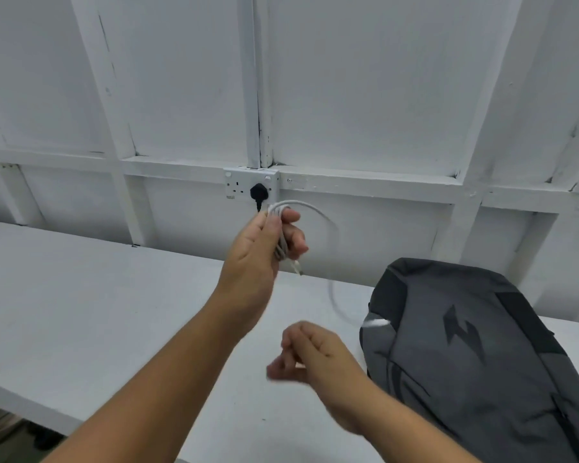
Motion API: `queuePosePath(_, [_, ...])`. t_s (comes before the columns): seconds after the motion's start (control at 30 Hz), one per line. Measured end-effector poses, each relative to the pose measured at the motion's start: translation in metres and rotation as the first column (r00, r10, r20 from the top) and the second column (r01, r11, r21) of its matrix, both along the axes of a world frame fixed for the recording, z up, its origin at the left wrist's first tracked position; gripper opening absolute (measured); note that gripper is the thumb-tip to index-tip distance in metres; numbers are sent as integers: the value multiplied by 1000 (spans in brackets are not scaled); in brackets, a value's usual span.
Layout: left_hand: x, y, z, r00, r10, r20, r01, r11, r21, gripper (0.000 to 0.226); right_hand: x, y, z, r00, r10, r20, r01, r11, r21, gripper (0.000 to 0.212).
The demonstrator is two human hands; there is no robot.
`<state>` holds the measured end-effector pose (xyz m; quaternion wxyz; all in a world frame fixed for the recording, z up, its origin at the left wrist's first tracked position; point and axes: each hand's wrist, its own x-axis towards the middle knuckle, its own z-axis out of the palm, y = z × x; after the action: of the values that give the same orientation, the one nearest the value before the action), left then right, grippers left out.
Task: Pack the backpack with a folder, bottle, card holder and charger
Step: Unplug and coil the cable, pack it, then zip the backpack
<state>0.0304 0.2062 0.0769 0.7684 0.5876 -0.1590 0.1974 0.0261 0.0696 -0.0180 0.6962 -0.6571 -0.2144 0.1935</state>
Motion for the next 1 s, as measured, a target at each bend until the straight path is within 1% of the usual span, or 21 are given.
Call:
queuePosePath(0.03, [3,3,3,999,51,-4,-51,996,77,33,-6,-2,2,992,56,-116,-48,997,65,38])
queuePosePath(0.1, [6,5,2,994,103,-43,-94,978,186,34,-12,-7,12,981,110,-158,-96,991,98,37])
queuePosePath(0.13, [8,5,-1,991,117,-66,-100,972,213,35,-13,-9,17,991,102,-87,-97,994,58,36])
queuePosePath(0.2, [9,4,-6,984,143,-107,-117,968,223,36,-14,-13,25,971,16,238,8,995,-96,31])
queuePosePath(0.23, [10,4,-8,981,149,-120,-121,969,215,37,-15,-16,26,894,-57,445,125,984,-125,28])
queuePosePath(0.27, [10,3,-9,979,154,-133,-124,969,212,37,-14,-21,26,758,-156,633,254,965,-66,24])
queuePosePath(0.3, [10,3,-10,977,157,-145,-124,969,216,38,-12,-25,26,582,-263,769,351,935,53,19])
queuePosePath(0.33, [9,2,-10,975,156,-157,-119,967,224,38,-8,-30,27,395,-354,848,420,890,176,17])
queuePosePath(0.37, [7,1,-12,974,151,-172,-108,966,235,39,-3,-34,30,246,-422,872,468,840,275,21])
queuePosePath(0.4, [4,0,-14,971,147,-188,-96,962,254,40,4,-35,34,178,-478,860,515,790,332,34])
queuePosePath(0.43, [1,-1,-17,968,147,-204,-86,955,283,41,11,-35,40,209,-533,820,559,753,347,49])
queuePosePath(0.5, [-7,-4,-23,961,142,-237,-55,939,339,42,23,-34,53,398,-605,690,600,740,304,72])
queuePosePath(0.53, [-11,-6,-25,959,129,-253,-34,936,350,42,28,-34,57,472,-605,641,601,753,268,77])
queuePosePath(0.57, [-15,-8,-25,957,109,-268,-9,937,349,42,34,-35,58,507,-583,634,607,765,218,74])
queuePosePath(0.63, [-23,-12,-25,953,59,-297,42,945,325,41,46,-37,56,506,-473,721,636,770,58,43])
queuePosePath(0.67, [-26,-13,-23,953,37,-301,62,948,312,40,48,-37,53,524,-419,741,631,775,-8,36])
queuePosePath(0.77, [-33,-16,-14,960,-57,-273,131,957,260,39,44,-28,37,611,-376,697,559,828,-43,37])
queuePosePath(0.83, [-34,-21,-9,959,-132,-250,184,962,201,37,33,-16,28,752,-334,568,434,900,-44,31])
queuePosePath(0.9, [-31,-28,-7,955,-156,-251,194,972,134,36,16,-3,21,897,-240,370,253,967,13,33])
queuePosePath(0.93, [-28,-29,-6,959,-138,-246,168,980,105,37,8,2,19,941,-193,277,193,981,29,35])
queuePosePath(1.0, [-18,-26,-5,976,-64,-210,78,995,57,38,-4,10,13,971,-138,194,145,989,-26,39])
